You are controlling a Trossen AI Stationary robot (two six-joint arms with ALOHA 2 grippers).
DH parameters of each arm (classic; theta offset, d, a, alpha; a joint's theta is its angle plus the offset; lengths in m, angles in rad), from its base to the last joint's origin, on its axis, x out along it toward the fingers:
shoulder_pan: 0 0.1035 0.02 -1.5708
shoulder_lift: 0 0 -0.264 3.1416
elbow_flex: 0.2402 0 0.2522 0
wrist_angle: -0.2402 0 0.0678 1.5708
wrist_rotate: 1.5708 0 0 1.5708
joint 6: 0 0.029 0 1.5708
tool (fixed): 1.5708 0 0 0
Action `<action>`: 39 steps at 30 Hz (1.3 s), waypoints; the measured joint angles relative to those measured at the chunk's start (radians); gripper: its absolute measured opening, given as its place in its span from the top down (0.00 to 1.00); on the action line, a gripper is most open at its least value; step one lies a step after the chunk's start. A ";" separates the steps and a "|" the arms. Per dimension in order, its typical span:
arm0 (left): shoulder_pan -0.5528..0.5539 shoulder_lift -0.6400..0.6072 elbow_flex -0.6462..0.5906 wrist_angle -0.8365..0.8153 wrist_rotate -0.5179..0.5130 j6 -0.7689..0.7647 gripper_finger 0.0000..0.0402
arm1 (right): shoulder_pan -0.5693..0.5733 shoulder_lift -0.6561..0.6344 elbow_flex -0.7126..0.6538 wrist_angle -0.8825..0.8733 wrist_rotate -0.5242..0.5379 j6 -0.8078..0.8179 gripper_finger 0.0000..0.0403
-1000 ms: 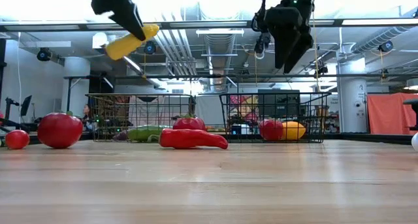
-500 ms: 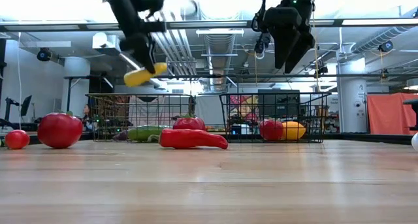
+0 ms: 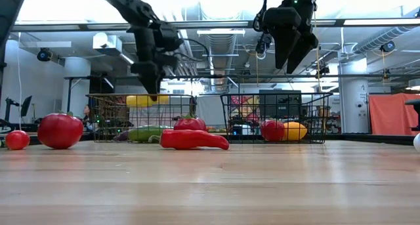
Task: Sort produce into baskets
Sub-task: Put the large yellow corn into the left wire basket, then put the white garlic into the left wire basket
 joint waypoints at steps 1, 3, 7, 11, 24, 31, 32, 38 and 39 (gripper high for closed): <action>0.003 0.009 0.002 -0.001 0.017 0.007 0.71 | 0.000 0.000 0.000 0.000 0.000 0.002 0.24; 0.006 0.017 0.002 -0.002 0.035 0.016 0.71 | 0.000 0.000 0.000 0.001 0.000 0.003 0.24; 0.016 0.023 -0.009 0.008 0.035 0.017 0.71 | 0.000 0.000 0.000 0.002 0.000 0.004 0.24; 0.031 0.023 -0.023 0.049 0.035 0.004 0.67 | 0.000 0.000 0.000 0.003 0.000 0.004 0.24; 0.036 0.025 -0.038 0.069 0.029 -0.018 0.58 | 0.000 0.000 0.000 0.003 0.000 0.002 0.24; 0.033 0.012 -0.038 0.069 0.028 -0.087 0.57 | 0.000 0.000 0.000 0.003 0.000 0.002 0.24; 0.032 0.001 -0.038 0.069 0.028 -0.114 0.57 | 0.000 0.000 0.000 0.003 0.000 0.002 0.24; -0.025 -0.123 -0.061 0.068 0.061 -0.218 0.57 | 0.006 0.000 0.000 -0.002 -0.032 0.075 0.24; -0.044 -0.152 -0.071 0.080 0.063 -0.232 0.57 | 0.011 0.000 0.000 -0.002 -0.049 0.093 0.24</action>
